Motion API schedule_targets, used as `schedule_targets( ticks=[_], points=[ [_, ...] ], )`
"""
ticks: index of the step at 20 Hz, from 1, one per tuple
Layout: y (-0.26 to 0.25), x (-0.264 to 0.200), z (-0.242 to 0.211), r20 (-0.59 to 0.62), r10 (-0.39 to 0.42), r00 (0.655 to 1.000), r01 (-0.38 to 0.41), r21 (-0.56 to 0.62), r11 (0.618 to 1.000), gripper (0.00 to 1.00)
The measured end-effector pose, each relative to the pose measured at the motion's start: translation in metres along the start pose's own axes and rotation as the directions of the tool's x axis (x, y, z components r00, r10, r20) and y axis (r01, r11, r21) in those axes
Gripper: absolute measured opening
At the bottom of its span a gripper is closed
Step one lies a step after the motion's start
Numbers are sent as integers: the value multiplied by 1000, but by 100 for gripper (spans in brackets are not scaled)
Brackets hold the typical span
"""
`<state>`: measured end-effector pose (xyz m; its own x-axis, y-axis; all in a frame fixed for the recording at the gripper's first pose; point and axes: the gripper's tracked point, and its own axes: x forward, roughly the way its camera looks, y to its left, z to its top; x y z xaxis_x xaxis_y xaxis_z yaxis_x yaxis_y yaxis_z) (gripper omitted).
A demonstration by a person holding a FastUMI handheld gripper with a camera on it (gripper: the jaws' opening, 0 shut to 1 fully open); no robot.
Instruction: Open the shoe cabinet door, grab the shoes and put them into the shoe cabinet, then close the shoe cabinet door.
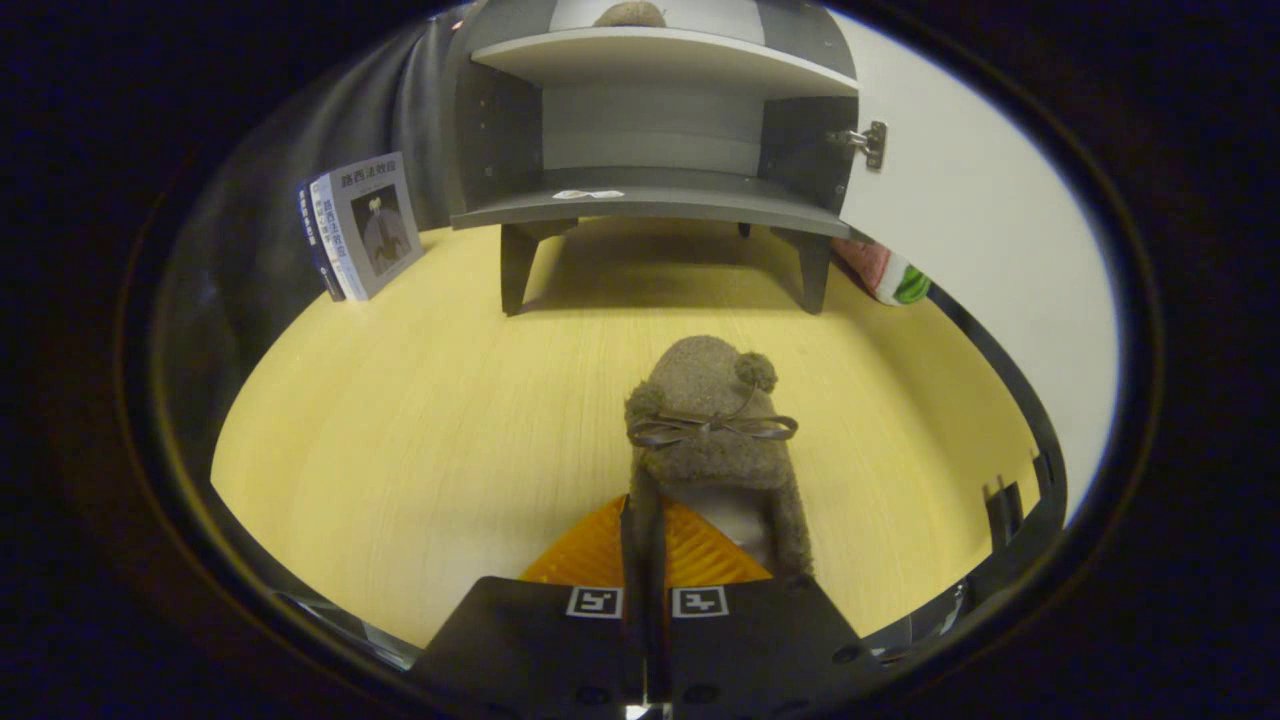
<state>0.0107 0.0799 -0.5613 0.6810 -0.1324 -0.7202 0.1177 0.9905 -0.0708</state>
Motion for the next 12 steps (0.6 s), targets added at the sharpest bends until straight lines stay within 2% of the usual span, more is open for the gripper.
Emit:
schedule_targets(
  ticks=[7, 12],
  points=[
    [-6, -12, 19, 15, 1, 1000, -1, -7, 1000, 3],
    [-13, -59, 78, 104, 1, 995, 1, -18, 1000, 2]
  ],
)
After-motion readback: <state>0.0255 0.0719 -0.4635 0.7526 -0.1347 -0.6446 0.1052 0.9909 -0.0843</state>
